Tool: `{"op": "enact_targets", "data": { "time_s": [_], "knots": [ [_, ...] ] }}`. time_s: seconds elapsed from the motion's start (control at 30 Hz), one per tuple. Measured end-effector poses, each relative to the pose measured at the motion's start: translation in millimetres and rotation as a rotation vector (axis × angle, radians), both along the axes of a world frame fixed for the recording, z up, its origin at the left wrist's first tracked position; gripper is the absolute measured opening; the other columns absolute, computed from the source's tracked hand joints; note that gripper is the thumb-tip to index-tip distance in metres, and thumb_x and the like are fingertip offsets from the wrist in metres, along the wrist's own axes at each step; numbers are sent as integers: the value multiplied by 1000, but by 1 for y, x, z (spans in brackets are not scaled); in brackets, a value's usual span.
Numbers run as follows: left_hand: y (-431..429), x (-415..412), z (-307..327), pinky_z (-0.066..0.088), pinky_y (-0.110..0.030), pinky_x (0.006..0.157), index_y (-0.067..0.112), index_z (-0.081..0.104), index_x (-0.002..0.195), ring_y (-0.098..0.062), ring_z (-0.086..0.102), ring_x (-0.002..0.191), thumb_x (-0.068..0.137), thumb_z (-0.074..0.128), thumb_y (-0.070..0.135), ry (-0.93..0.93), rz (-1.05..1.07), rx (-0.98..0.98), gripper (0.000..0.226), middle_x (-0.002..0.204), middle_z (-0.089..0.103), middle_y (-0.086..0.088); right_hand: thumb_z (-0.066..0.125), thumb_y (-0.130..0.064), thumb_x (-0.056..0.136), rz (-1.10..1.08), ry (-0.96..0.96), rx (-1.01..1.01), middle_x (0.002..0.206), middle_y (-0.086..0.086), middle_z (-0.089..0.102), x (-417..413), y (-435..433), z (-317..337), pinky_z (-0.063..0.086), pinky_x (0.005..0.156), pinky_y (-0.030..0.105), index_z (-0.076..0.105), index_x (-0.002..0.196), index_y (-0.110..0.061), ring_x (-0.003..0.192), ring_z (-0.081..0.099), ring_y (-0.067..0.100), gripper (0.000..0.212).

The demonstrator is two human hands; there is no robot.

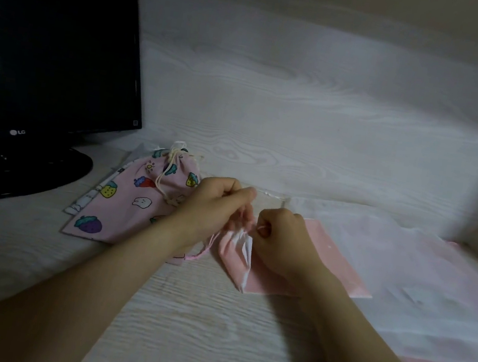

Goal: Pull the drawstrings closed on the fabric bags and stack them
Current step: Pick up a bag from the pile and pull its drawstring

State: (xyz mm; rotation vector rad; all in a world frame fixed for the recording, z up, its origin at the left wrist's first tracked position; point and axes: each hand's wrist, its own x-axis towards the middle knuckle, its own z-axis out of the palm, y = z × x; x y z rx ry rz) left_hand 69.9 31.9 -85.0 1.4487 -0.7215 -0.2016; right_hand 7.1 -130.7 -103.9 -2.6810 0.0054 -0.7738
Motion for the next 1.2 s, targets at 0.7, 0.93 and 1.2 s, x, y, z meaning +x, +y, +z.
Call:
{"op": "enact_targets", "data": {
  "time_s": [0.7,0.93,1.2],
  "knots": [
    [1,15,-12,31,-31,59,39,60,78,-6,40,59,114,42,28,-105,50,277,42,55,50,21,71,-27,96,120,-122,363,89,-25,77,-10,10,17,56,80,31,83,91,-33,87,73,3,14],
    [3,5,-7,41,-29,62,19,59,97,-5,50,57,112,48,25,-175,78,338,19,60,59,16,71,-20,86,56,-157,379,76,-18,75,-13,12,21,52,70,18,79,76,-26,76,70,-2,14],
    [9,5,-4,48,-20,62,9,68,109,-5,63,63,109,52,11,-233,-9,322,16,78,73,-5,51,-49,81,-41,-180,359,80,-18,70,-7,13,14,54,83,50,67,77,-32,81,65,14,24]
  ]
}}
